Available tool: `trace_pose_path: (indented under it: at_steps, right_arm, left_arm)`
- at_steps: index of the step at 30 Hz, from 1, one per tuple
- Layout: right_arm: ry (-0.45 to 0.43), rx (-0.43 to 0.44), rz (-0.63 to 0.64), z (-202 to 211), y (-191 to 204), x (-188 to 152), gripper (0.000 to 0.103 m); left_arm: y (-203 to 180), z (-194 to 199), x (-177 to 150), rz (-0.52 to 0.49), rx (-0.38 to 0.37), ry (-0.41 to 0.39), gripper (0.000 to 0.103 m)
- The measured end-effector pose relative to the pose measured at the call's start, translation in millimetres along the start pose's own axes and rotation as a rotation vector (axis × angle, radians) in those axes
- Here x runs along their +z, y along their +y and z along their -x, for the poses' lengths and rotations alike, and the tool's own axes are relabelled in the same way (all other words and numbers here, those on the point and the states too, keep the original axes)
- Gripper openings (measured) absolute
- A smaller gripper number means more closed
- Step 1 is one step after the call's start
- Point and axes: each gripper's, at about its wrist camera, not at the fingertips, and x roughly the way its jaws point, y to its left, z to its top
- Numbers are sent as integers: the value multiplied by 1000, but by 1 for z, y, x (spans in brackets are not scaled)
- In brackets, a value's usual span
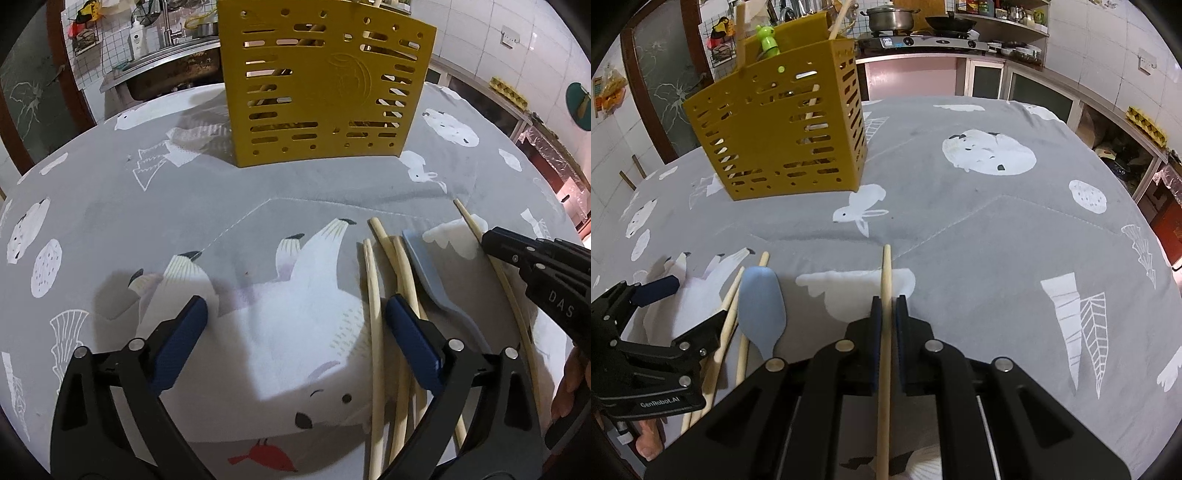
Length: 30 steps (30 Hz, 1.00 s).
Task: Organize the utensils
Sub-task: 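Lift chopstick with right gripper while left gripper reaches toward remaining chopsticks, then grasp a wooden chopstick with left gripper while right gripper holds its chopstick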
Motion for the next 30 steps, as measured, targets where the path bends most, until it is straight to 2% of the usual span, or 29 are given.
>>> trace_pose_path:
  at_steps: [11,15,17,23,30]
  right_arm:
    - [65,-30,7,-16,6,18,8]
    - [88,-43,23,-24,9,26,8]
    - [90,-45,26,-25,10,26,8]
    - [58,-23,-4,-19,6,20,6]
    - [-30,24,-52,3,-5,17,6]
  left_arm:
    - [-1,-5,20,8,-1,18,54]
    - [-4,-7,24,1,9,29,45]
    - [-5,-6,24,0,2,32,31]
    - [-2,-4,24,12,-35,33,8]
    - [5,0,23,37,-71,11,1]
